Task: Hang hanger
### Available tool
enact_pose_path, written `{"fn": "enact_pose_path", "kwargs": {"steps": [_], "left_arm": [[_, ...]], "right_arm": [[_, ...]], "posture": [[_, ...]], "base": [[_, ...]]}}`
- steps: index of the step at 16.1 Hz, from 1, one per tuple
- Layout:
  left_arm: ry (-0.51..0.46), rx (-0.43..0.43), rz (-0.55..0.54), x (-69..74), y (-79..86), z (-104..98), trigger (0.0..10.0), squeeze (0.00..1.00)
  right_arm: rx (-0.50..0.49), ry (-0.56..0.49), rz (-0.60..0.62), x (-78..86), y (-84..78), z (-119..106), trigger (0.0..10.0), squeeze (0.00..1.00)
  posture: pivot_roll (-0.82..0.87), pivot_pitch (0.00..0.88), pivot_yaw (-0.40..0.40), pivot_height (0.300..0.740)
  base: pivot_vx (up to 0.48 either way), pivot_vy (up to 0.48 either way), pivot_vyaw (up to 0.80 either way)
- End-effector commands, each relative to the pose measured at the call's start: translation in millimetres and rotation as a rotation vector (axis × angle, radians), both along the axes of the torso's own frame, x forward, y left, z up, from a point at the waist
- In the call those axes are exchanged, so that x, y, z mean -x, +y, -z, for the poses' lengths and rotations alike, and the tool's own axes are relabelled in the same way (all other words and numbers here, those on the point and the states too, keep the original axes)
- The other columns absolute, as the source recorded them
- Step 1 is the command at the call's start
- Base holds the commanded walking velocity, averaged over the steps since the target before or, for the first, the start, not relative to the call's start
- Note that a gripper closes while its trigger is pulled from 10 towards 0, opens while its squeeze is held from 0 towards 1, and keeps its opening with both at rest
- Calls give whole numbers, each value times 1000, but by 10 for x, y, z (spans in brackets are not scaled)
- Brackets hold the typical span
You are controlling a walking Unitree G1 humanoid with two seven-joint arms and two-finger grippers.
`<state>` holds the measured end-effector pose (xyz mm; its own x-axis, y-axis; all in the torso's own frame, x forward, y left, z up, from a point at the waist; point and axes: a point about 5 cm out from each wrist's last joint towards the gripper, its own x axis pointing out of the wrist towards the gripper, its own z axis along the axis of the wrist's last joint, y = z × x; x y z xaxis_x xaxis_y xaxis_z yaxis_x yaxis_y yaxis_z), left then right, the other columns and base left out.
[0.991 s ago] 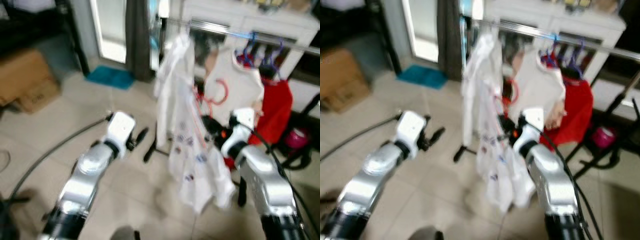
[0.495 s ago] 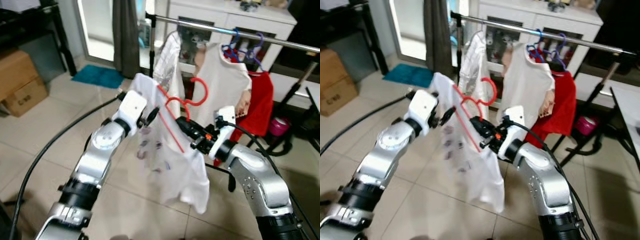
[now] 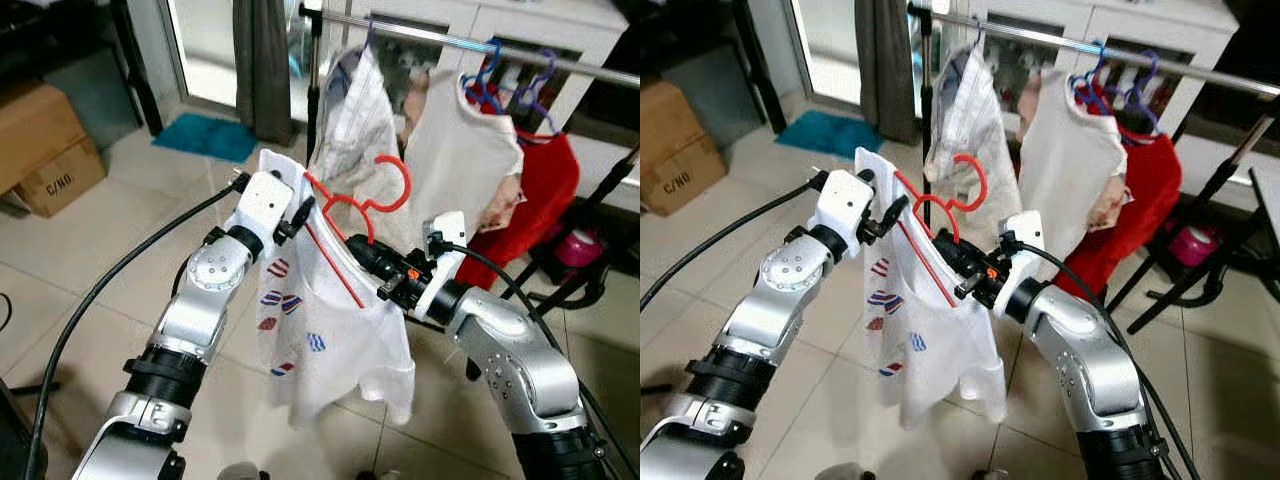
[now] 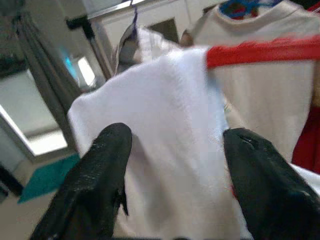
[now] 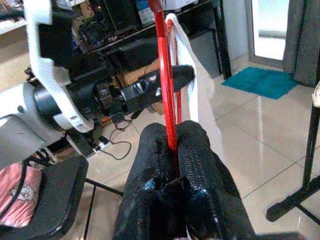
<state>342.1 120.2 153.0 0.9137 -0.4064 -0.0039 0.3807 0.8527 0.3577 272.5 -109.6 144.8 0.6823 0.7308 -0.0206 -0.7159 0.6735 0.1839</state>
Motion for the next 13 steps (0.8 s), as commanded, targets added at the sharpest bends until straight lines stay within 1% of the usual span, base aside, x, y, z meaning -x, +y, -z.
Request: {"fn": "enact_pose_path", "kwargs": {"steps": [1, 5, 9, 12, 13], "left_arm": [[-23, 10, -16, -52, 1, -59, 0, 0], [-9, 23, -1, -52, -1, -35, 0, 0], [-18, 32, -4, -62, 17, -28, 0, 0], [-17, 73, -15, -64, 6, -54, 0, 0], [-17, 108, -41, -65, 31, -80, 0, 0]], "right_arm": [[-29, -39, -6, 16, -29, -113, 0, 0], [-45, -45, -15, 17, -29, -138, 0, 0], [-38, -45, -16, 17, -7, -136, 0, 0], [-33, -42, -8, 3, -36, -131, 0, 0], [-33, -42, -8, 1, -36, -131, 0, 0]], "posture": [[6, 0, -50, 740], [15, 0, -55, 740], [5, 0, -51, 740], [10, 0, -54, 740], [10, 0, -55, 740]], "base": [[0, 0, 0], [0, 0, 0], [0, 0, 0], [0, 0, 0], [0, 0, 0]]}}
